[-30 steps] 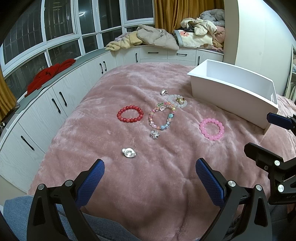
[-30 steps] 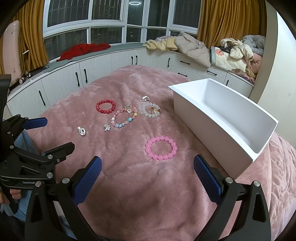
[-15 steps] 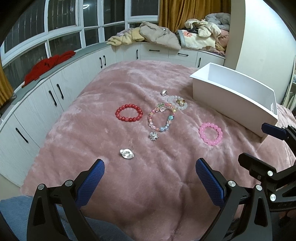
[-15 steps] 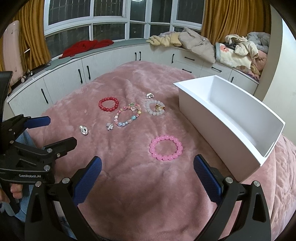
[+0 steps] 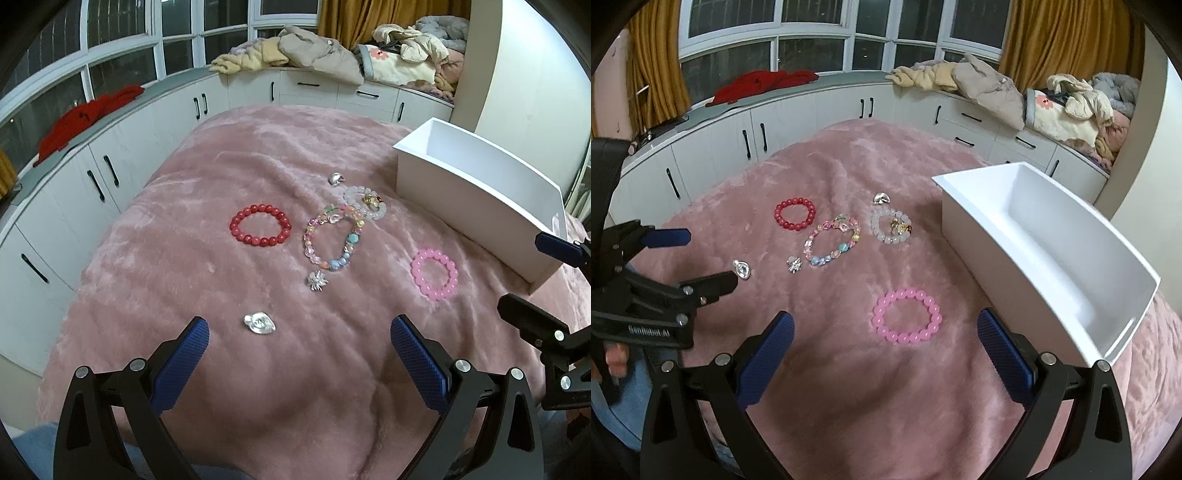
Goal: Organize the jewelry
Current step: 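Grasp the silver charm with the left tool while the right tool grasps the pink bracelet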
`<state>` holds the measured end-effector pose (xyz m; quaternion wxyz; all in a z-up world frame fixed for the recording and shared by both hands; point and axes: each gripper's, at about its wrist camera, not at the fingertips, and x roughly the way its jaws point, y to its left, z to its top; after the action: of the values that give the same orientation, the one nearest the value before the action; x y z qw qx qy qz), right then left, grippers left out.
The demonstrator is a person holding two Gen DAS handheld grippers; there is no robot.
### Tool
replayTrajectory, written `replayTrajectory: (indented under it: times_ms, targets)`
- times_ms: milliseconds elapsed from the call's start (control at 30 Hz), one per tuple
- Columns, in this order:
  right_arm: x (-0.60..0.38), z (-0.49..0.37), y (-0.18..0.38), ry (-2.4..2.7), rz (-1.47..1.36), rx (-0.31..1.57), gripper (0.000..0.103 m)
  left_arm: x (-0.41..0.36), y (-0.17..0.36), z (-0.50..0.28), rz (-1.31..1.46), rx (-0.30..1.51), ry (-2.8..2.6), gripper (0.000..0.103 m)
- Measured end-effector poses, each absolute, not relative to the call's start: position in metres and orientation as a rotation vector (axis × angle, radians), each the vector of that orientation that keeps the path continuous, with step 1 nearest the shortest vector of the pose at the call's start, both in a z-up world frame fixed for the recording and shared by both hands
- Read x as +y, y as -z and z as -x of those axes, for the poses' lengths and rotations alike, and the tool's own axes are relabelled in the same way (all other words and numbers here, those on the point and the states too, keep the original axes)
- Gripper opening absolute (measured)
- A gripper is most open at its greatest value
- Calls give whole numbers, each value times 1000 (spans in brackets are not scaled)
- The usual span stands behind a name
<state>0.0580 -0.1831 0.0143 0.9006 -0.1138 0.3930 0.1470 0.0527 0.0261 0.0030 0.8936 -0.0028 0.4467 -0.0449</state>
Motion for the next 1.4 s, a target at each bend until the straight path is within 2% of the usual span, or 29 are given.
replayTrajectory:
  times_ms: [433,700,800,867,933,1067,1100,1133,1267,1400]
  targets:
    - [-181,-100,-9,-405,193,883,98,18,-18,-94,-205,887,154,100]
    - [-177,-126,11,-446,195,954,88,19,9,-108,-251,997,262,99]
    - [-177,-137,25,-455,187,998,80,19,30,-110,-295,1054,265,99]
    - [-178,-144,37,-466,173,1045,72,19,41,-110,-306,1101,272,95]
    - [-178,-148,49,-463,172,1075,69,21,49,-112,-304,1148,277,83]
    - [-179,-149,66,-463,178,1123,66,28,62,-117,-278,1220,262,72]
    - [-179,-149,69,-464,181,1130,65,30,65,-118,-271,1237,258,66]
    - [-179,-149,72,-462,184,1139,61,31,67,-118,-267,1249,258,62]
    - [-182,-149,81,-472,162,1161,40,31,74,-116,-263,1281,269,56]
    - [-188,-150,86,-502,105,1179,28,42,76,-117,-178,1307,283,44]
